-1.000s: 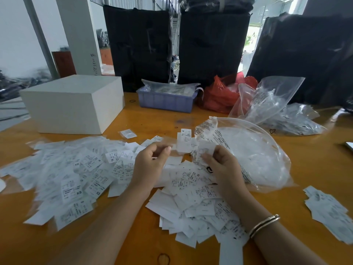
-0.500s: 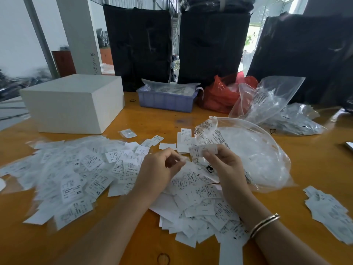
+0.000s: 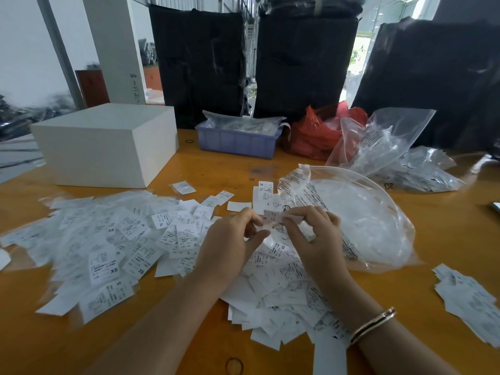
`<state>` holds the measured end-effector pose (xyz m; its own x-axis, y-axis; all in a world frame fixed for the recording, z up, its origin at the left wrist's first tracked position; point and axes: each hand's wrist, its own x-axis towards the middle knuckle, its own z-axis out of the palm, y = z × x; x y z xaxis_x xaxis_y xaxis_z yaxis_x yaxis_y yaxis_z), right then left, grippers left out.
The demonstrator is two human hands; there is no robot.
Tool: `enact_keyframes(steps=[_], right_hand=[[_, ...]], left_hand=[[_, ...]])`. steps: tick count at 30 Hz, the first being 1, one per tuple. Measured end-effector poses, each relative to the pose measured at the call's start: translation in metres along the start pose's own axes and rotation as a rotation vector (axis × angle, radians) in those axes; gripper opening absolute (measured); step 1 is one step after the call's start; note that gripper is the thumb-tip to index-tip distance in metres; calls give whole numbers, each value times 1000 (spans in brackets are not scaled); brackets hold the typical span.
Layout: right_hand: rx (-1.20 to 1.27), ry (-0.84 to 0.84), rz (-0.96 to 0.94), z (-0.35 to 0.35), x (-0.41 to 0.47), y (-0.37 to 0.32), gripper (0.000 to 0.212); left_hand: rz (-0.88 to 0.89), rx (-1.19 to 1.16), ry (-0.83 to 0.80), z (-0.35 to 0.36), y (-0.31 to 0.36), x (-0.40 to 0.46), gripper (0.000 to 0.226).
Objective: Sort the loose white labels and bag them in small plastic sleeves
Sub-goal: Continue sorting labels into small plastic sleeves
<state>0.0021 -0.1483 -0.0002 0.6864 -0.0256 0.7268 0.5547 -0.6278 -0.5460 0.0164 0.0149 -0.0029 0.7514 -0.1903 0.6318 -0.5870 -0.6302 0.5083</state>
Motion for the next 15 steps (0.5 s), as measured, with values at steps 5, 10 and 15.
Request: enact_keyframes(steps=[5,10,15], right_hand=[[15,33,0,-2,1,-2,26],[30,32,5,-2,1,-3,26],[-23,-6,62,-1,1,2,23]], left_hand=[[17,-5,12,-2,1,1,21],[35,-2,19,-2,2,1,19],[48,-7,28,-3,3,0,18]])
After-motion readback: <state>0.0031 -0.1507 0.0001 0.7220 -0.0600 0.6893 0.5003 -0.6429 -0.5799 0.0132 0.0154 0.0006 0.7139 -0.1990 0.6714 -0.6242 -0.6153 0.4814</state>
